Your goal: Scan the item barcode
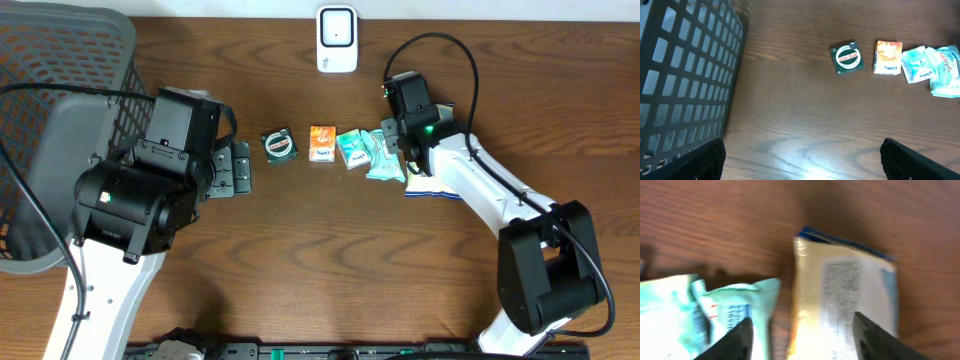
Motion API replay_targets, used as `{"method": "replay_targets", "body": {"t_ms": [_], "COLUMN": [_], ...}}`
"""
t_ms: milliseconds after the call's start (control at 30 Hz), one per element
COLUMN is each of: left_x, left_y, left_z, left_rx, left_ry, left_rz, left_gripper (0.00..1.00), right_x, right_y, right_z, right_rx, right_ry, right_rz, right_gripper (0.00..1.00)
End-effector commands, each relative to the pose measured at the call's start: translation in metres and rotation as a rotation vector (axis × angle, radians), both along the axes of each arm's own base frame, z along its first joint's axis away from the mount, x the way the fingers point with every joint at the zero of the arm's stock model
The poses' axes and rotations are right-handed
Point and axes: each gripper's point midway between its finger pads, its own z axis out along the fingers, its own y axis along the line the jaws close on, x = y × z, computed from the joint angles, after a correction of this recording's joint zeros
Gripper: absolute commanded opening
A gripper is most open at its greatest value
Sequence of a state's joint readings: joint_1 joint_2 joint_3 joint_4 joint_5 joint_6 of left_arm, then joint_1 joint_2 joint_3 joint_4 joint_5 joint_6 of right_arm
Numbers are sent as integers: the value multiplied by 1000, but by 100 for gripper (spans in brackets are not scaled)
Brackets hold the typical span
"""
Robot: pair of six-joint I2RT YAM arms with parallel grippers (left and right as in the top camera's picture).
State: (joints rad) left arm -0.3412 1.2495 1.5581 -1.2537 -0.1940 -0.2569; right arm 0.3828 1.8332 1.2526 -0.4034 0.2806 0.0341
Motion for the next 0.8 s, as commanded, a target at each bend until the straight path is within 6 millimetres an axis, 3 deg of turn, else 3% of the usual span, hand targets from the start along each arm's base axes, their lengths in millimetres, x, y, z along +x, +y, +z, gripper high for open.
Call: {"method": "replay_targets", "body": {"t_ms": [0, 133, 400, 667, 767], "left_x": [2, 2, 2, 2, 2], "left_y": [4, 4, 4, 4, 4], "left_z": [2, 2, 2, 2, 2], "left_rx": [19, 19, 19, 19, 19], "left_ry": [-4, -4, -4, -4, -4], "left_rz": [6, 6, 6, 6, 6], "left_gripper": [98, 98, 98, 98, 98], "right_x": [-8, -3, 0, -1, -1], "right_y": [5, -16, -41, -40, -41], "right_z": [-19, -32, -59, -67, -67], "right_rx": [7, -107, -249, -233, -229], "right_ry": [51, 43, 50, 57, 57], "right_rz": [36, -31, -119, -142, -150], "right_gripper": [71, 91, 87, 64, 41]}}
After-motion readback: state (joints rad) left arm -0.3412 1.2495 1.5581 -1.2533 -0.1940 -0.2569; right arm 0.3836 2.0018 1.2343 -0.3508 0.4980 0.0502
